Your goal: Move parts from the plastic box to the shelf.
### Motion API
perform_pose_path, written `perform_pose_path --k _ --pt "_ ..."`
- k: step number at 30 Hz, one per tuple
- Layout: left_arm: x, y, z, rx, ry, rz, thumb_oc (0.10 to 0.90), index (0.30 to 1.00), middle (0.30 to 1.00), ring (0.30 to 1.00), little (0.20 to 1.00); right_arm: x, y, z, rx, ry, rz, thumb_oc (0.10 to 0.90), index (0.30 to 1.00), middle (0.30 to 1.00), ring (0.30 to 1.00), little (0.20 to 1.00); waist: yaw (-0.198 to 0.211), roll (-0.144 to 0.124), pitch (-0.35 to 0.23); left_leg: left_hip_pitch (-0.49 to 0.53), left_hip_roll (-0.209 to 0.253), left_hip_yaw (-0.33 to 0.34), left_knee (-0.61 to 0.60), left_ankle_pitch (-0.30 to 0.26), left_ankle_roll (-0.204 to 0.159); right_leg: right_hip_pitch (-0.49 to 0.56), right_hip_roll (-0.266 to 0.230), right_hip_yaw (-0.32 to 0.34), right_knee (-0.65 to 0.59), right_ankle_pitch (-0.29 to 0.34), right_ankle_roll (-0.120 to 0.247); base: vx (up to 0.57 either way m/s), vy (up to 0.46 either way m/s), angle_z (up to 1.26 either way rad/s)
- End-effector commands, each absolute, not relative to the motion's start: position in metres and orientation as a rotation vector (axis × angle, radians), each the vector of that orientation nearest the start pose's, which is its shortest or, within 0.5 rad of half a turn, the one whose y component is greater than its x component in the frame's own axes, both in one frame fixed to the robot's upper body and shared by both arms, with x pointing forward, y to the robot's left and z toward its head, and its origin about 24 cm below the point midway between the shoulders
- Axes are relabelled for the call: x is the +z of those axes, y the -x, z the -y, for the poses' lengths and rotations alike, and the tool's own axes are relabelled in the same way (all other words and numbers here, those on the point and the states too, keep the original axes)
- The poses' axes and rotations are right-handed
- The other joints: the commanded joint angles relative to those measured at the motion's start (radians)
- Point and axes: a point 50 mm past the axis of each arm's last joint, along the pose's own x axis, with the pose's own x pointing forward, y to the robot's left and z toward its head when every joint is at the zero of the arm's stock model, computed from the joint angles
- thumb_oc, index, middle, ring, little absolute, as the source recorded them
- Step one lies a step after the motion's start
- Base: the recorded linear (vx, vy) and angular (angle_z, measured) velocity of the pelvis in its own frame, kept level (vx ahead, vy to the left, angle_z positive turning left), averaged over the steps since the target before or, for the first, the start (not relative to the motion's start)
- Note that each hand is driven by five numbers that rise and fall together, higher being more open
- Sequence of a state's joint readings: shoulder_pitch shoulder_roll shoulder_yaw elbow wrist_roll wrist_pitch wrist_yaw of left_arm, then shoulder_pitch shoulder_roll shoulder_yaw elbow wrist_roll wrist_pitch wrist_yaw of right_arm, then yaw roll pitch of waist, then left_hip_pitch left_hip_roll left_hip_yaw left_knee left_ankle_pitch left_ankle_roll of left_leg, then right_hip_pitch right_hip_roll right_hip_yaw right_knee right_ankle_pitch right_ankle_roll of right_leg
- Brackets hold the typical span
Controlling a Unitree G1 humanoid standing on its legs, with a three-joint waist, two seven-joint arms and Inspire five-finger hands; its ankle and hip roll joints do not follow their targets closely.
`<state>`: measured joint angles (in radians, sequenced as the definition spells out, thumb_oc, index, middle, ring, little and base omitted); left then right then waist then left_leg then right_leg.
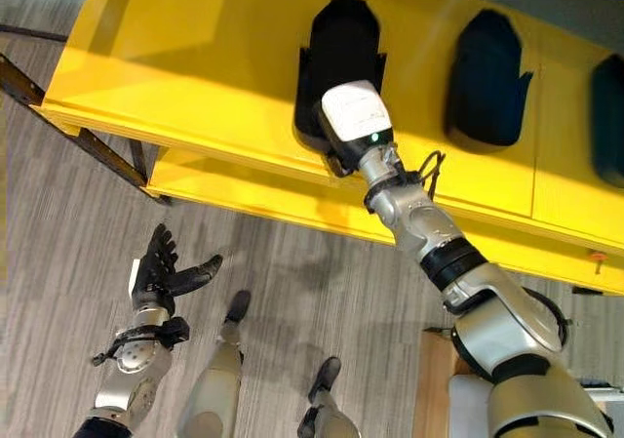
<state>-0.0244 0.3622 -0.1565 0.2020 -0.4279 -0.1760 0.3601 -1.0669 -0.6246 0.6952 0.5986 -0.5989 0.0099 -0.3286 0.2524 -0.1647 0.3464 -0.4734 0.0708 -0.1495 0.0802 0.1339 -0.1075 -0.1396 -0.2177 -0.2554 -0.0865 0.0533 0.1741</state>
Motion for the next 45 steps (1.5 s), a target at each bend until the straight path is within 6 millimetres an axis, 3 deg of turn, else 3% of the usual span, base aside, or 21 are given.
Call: perform_pose_path --k 1,15,35,36,37,38,45 --pt "0.076 -0.268 -0.202 0.201 0.075 0.226 0.900 1.000 1.000 1.000 1.000 0.286 -0.390 0.132 -0.198 1.446 0.780 0.400 0.300 0.300 0.300 0.300 0.022 -0.005 -0.052 -0.032 -0.006 0.046 0.009 -0.015 0.051 0.088 -0.055 0.001 0.043 0.034 0.014 0.00 0.022 0.04" --pt "0.081 -0.273 -0.194 0.178 0.109 0.249 0.900 1.000 1.000 1.000 1.000 0.294 -0.396 0.138 -0.244 1.426 0.751 0.400 0.300 0.300 0.300 0.300 0.021 0.023 -0.045 -0.068 -0.037 0.036 0.011 -0.014 0.055 0.082 -0.070 -0.023 0.020 0.050 0.022 0.00 0.002 0.00" --pt "0.084 -0.273 -0.199 0.179 0.101 0.261 0.900 1.000 1.000 1.000 1.000 0.295 -0.403 0.144 -0.250 1.537 0.702 0.400 0.300 0.300 0.300 0.300 0.008 0.017 -0.051 -0.066 -0.043 0.030 -0.005 -0.010 0.053 0.085 -0.066 -0.026 0.003 0.059 0.025 0.00 0.001 0.01" --pt "0.084 -0.273 -0.199 0.176 0.101 0.262 0.900 1.000 1.000 1.000 1.000 0.296 -0.403 0.144 -0.252 1.543 0.701 0.433 0.347 0.347 0.347 0.347 0.008 0.017 -0.051 -0.065 -0.042 0.029 -0.006 -0.009 0.053 0.085 -0.066 -0.026 0.003 0.059 0.025 -0.01 -0.011 0.03" --pt "0.084 -0.273 -0.199 0.175 0.100 0.263 0.900 1.000 1.000 1.000 1.000 0.296 -0.404 0.147 -0.260 1.568 0.692 0.604 0.585 0.585 0.585 0.585 0.007 0.016 -0.052 -0.065 -0.042 0.029 -0.007 -0.009 0.054 0.086 -0.066 -0.027 0.003 0.060 0.025 -0.01 -0.009 0.05" --pt "0.084 -0.273 -0.199 0.175 0.101 0.261 0.900 1.000 1.000 1.000 1.000 0.297 -0.404 0.149 -0.264 1.595 0.690 0.900 1.000 1.000 1.000 1.000 0.004 0.015 -0.053 -0.063 -0.042 0.030 -0.009 -0.009 0.054 0.085 -0.066 -0.027 0.004 0.061 0.025 -0.01 -0.006 0.06" --pt "0.084 -0.273 -0.205 0.193 0.077 0.257 0.900 1.000 1.000 1.000 1.000 0.304 -0.400 0.144 -0.250 1.633 0.731 0.900 1.000 1.000 1.000 1.000 -0.008 0.009 -0.055 -0.054 -0.035 0.033 -0.014 -0.010 0.053 0.084 -0.062 -0.019 0.005 0.069 0.026 -0.01 -0.005 0.04"
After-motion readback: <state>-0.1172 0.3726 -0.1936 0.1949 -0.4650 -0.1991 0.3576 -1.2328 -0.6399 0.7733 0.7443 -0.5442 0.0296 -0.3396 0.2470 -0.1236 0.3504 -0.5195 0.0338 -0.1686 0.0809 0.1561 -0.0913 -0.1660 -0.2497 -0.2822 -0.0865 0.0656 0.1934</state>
